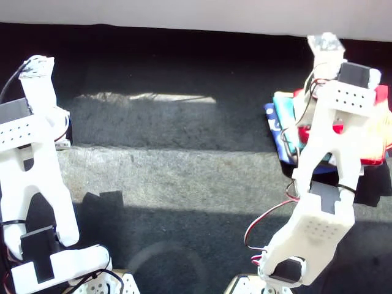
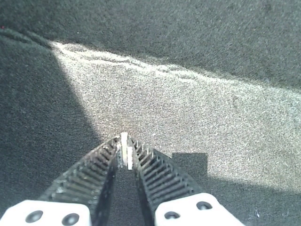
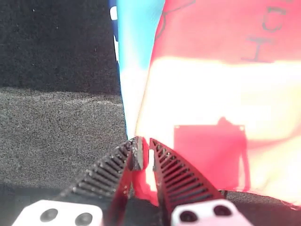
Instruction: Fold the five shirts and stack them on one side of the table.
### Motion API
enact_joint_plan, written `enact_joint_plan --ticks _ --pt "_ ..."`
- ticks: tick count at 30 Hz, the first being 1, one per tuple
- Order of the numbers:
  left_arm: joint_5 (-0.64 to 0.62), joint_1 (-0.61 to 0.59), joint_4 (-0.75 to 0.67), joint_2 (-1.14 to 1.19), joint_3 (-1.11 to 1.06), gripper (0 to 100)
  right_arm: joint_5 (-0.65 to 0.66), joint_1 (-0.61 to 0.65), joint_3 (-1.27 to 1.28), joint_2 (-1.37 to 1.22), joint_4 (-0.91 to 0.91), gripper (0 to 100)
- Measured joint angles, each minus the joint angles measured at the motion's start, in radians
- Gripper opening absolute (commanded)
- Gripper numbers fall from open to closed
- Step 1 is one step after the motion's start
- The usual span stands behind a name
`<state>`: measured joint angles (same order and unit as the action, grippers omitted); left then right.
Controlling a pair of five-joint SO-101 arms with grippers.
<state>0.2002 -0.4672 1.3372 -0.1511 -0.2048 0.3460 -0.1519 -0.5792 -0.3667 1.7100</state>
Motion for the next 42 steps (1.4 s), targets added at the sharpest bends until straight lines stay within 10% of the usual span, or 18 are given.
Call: enact_joint_plan --ticks 23,42 --pt "0.0 0.0 -0.043 0.0 0.0 1 0.103 -0.026 0.138 0.267 -0.098 5.4" --pt "0.0 0.0 -0.043 0.0 -0.002 1 -0.164 0.061 0.075 -0.08 -0.477 17.3"
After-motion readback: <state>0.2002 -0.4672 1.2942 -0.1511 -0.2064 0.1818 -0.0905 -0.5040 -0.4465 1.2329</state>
